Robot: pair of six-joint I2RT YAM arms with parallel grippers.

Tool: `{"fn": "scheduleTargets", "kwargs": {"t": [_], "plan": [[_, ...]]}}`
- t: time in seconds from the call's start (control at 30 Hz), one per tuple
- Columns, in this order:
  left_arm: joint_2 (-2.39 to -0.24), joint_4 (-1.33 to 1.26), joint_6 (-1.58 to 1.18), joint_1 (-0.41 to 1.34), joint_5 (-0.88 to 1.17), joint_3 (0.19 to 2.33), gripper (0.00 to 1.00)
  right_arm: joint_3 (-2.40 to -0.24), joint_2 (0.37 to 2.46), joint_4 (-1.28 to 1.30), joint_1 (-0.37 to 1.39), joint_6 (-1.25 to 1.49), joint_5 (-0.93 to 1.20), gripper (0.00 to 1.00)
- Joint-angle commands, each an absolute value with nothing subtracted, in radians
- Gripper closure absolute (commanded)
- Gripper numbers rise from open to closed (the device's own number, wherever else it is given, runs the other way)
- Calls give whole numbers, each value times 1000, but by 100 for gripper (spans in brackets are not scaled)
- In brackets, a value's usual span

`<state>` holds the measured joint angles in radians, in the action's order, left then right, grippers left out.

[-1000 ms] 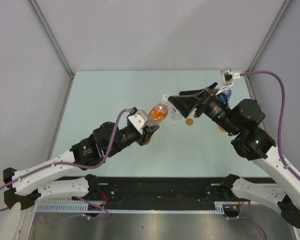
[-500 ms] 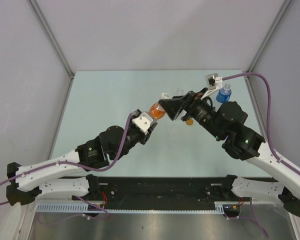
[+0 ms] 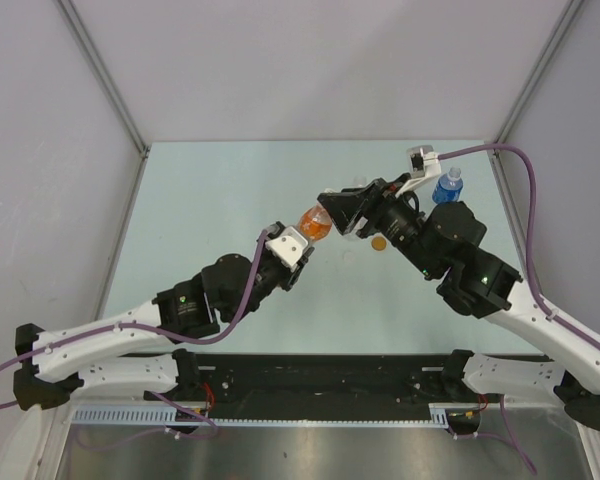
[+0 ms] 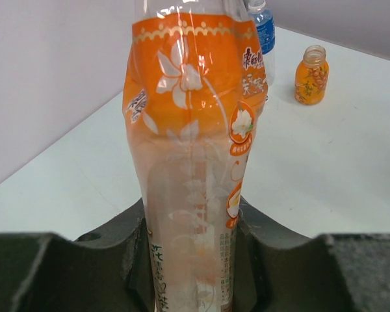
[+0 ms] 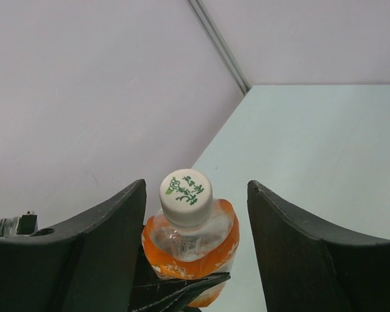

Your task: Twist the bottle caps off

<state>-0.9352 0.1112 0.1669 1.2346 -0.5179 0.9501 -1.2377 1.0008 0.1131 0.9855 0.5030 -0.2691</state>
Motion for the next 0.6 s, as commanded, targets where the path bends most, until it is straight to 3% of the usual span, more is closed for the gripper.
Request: {"fn": "scheduleTargets", "kwargs": {"t": [0.0, 0.2, 0.43, 0.57], "plan": [[-930, 71, 184, 1243, -531, 943, 100, -1281, 1003, 45, 989, 480, -296, 35], [-925, 66, 187, 1244, -537, 936, 100, -1281, 1014, 41, 989, 477, -279, 44], [-925, 58, 195, 1244, -545, 931, 100, -1281, 1022, 46, 988, 480, -272, 45], [-930, 58, 196, 1244, -546, 930, 100, -1282, 1020, 44, 986, 477, -275, 57]]}}
